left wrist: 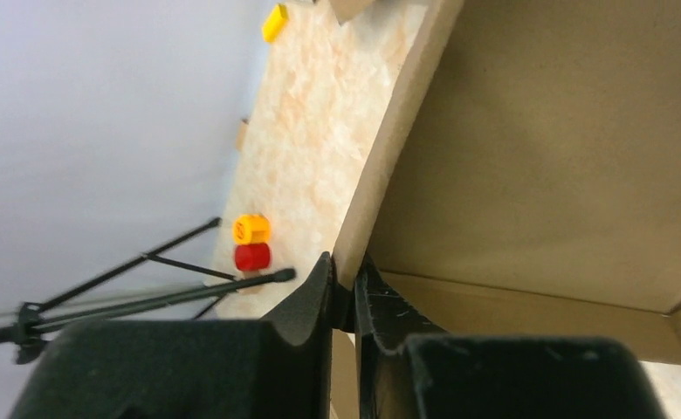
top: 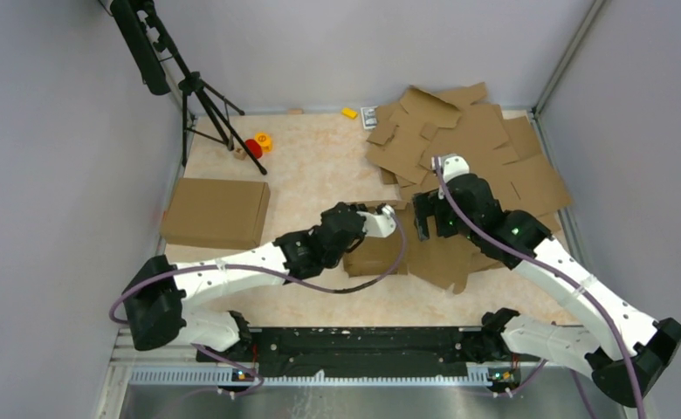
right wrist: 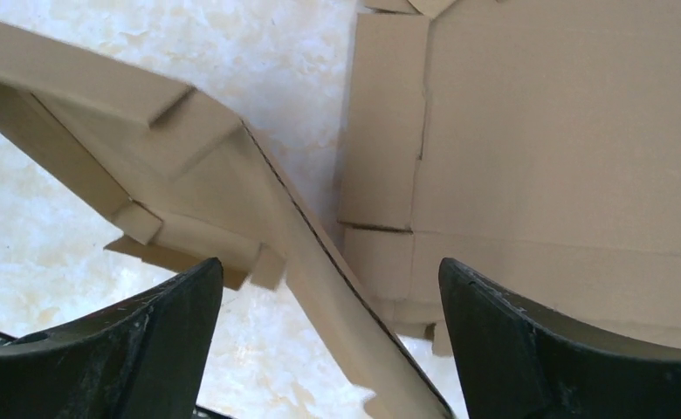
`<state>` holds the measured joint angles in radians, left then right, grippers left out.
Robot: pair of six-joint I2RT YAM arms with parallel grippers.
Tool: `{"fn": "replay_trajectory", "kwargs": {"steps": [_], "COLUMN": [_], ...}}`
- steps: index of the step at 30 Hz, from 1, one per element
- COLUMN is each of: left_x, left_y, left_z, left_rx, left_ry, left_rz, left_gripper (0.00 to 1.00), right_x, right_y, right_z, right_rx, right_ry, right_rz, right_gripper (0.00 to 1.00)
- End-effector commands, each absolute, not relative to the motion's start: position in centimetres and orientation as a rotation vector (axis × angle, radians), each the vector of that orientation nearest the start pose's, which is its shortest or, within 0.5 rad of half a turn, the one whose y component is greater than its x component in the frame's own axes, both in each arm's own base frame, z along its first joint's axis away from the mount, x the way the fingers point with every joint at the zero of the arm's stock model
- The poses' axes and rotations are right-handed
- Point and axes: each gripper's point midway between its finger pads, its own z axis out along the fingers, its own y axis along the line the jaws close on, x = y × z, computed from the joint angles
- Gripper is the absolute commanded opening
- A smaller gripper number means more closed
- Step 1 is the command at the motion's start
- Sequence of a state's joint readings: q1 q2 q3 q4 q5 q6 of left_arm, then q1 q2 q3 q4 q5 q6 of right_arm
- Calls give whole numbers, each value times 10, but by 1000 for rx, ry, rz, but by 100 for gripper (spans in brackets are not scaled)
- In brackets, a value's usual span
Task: Fold the paper box
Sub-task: Fold the paper box at the center of the board.
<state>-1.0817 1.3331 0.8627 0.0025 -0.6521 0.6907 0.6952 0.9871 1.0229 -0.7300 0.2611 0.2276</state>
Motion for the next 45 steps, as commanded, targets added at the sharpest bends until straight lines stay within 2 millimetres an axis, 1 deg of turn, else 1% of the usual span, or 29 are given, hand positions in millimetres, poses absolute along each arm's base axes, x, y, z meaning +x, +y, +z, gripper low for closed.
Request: {"fn": "replay_trajectory", "kwargs": {"steps": [1,4,6,11,12,14,15,18,20,22,24,25,26,27,30,32,34,36,39,43,45], "left_x": [288,295,298,300,301,301,300,292,284,278,275,274,274,276,275,274,273,271,268,265,263], "left_y": [-247,-234,-228,-220,-218,-212,-209,-201,-202,-204,-205,-205,-204,-204,-194,-189,-187,-186,-181,-178,-177], "left_z": [190,177,168,147,141,129,120,92,77,68,65,68,69,75,83,89,94,99,104,107,106], "left_rx": [1171,1080,1004,883,838,752,687,560,538,496,438,421,385,362,298,270,255,238,218,205,208], "left_ry": [1741,1878,1960,2100,2139,2221,2276,2416,2471,2486,2473,2457,2436,2403,2344,2303,2261,2219,2162,2106,2089], "left_rz": [286,211,155,58,45,37,36,67,39,-2,-50,-69,-85,-103,-105,-112,-143,-167,-193,-226,-236], "left_gripper": [10,11,11,11,10,9,7,0,0,0,0,0,0,0,0,0,0,0,0,0,0], "right_x": [235,227,223,215,213,207,204,197,195,193,193,196,199,202,215,226,239,249,260,270,275], "right_y": [134,124,120,108,106,105,104,106,112,126,139,144,148,152,160,158,159,165,183,195,198], "right_z": [261,271,271,262,258,248,243,225,204,181,160,154,149,144,138,140,147,153,163,169,173], "right_rx": [-201,-127,-79,77,116,203,250,340,383,389,400,401,406,410,427,454,469,456,332,192,163], "right_ry": [2125,2123,2137,2156,2156,2160,2159,2175,2217,2278,2331,2341,2344,2343,2309,2266,2210,2172,2142,2109,2068], "right_rz": [232,237,243,240,251,294,322,380,400,450,482,495,506,513,531,503,502,529,579,590,604], "right_gripper": [93,96,96,96,96,96,95,92,90,89,88,87,86,85,82,77,73,70,69,69,68]}}
